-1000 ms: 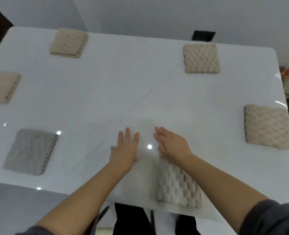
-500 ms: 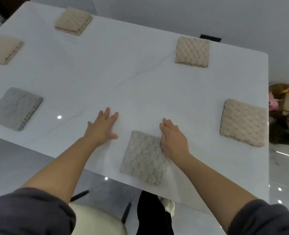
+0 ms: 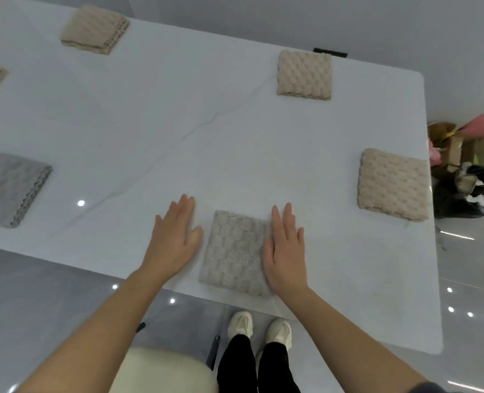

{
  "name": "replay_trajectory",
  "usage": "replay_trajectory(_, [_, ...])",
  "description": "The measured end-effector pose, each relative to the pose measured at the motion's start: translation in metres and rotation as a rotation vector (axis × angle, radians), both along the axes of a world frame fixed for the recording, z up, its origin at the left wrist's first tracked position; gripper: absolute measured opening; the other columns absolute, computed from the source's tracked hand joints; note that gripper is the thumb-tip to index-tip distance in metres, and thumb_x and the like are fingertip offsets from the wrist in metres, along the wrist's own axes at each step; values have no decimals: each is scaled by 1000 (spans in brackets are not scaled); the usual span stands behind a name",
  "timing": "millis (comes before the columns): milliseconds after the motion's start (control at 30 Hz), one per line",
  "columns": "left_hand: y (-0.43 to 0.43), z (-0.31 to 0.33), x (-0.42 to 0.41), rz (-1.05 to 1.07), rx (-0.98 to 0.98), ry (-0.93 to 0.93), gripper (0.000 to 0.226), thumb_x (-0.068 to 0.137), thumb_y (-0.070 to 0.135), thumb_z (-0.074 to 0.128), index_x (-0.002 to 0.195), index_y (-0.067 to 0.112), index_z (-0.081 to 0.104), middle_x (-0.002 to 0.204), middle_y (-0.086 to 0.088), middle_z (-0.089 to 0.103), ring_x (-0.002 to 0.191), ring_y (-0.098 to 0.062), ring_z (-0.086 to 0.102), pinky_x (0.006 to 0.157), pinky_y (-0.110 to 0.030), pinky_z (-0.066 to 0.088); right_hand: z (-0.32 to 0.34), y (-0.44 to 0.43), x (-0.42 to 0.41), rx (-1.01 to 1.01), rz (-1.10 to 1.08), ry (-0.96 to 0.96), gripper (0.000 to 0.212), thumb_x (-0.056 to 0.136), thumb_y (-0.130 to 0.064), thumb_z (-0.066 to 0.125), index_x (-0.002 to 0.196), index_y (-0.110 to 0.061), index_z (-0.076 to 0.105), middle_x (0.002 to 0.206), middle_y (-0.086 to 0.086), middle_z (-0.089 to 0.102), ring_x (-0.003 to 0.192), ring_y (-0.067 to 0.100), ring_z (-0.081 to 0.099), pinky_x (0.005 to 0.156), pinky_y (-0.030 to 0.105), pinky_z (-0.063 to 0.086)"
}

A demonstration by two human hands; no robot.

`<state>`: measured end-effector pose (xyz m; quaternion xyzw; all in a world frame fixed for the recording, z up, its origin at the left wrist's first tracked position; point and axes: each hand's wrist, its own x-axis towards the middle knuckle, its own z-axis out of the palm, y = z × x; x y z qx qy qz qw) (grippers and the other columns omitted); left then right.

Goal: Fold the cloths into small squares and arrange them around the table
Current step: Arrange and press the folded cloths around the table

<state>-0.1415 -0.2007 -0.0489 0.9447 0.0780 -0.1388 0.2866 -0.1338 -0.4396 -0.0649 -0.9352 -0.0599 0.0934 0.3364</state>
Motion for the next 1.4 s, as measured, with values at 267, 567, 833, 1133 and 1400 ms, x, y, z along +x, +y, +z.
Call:
replay_trajectory(267, [-57,-25,-17,-127,28,-153,59,98,39,13,154,34,-2,162,6,-12,149,-12,-12,120,-40,-9,-14,22,-23,-190,-42,8,59,96,-39,11,151,-41,-9,160,-8,-22,149,21,-20,118,49,-16])
replay_trajectory(567, [-51,-37,-4,-237,166,-191,53,101,35,11,154,33,7,163,5,-5,150,-11,-1,120,-48,-5,-23,45,-23,-245,-73,9,56,99,-36,11,153,-35,-3,162,-1,-16,149,24,-19,118,53,-13])
replay_trajectory(833, [-54,-39,-4,-259,225,-191,56,100,36,11,155,27,6,163,4,-6,150,-12,-3,119,-48,-10,-22,47,-20,-260,-33,10,58,97,-37,9,154,-32,1,162,-4,-15,149,21,-19,116,52,-18])
replay_trajectory(1133, [-39,-29,-9,-377,223,-272,58,101,36,20,155,24,3,163,-2,-4,150,-19,-5,120,-53,1,-9,16,-7,-280,122,3,57,97,-45,10,154,-38,4,162,-8,-13,149,23,-16,116,55,-15])
replay_trajectory(1400, [-25,-25,-19,-1388,257,-592,55,99,21,39,153,13,26,161,-5,21,149,-21,13,118,-48,18,4,-14,77,-254,761,-147,53,102,-35,25,155,-34,17,164,-7,2,151,20,7,121,51,2])
